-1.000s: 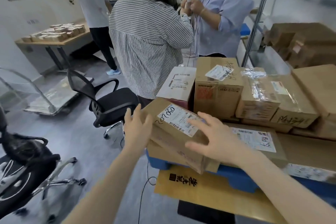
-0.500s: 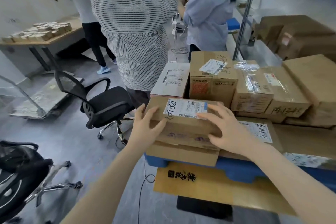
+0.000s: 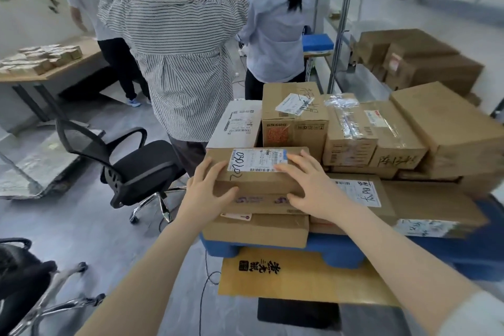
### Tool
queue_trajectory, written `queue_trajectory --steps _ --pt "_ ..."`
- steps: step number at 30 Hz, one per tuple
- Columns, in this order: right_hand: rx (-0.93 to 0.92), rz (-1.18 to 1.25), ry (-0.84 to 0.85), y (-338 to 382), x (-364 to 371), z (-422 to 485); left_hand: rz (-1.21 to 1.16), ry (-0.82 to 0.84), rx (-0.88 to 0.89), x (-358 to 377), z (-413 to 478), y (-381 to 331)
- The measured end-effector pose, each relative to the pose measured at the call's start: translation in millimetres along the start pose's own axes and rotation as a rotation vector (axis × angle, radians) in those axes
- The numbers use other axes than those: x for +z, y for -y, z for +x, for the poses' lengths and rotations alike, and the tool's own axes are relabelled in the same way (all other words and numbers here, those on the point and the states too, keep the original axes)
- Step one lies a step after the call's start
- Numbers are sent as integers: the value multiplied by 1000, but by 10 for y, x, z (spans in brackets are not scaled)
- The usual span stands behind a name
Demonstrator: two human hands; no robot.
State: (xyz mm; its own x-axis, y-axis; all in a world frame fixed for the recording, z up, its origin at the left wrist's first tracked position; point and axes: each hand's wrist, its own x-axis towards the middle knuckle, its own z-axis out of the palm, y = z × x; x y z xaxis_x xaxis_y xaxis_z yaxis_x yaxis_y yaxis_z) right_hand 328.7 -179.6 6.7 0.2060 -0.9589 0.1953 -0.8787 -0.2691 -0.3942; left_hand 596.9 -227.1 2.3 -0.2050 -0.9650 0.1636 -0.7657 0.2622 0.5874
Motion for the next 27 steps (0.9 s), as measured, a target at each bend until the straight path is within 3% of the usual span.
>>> queue_trajectory --steps 4,8,11,16,21,23,27 --pt "34 -79 -55 63 25 -77 33 26 -20 -11 29 -27" --pt "124 13 -167 14 -56 -407 243 -45 25 -61 -21 -160" --pt "241 112 -284 -158 -213 -913 268 -72 221 -133 -1 -531" --pt "544 148 -440 -462 -312 -2143 245 20 646 253 -185 -1416" --pt "883 178 -492 -375 -31 -3650 427 296 1182 1233 -1003 -1753" --pt "1019 125 -469 -201 86 -4245 475 407 1266 1574 -1315 -1831" --pt "1346 102 -513 209 110 -5299 341 606 1305 2084 -1949 -2433"
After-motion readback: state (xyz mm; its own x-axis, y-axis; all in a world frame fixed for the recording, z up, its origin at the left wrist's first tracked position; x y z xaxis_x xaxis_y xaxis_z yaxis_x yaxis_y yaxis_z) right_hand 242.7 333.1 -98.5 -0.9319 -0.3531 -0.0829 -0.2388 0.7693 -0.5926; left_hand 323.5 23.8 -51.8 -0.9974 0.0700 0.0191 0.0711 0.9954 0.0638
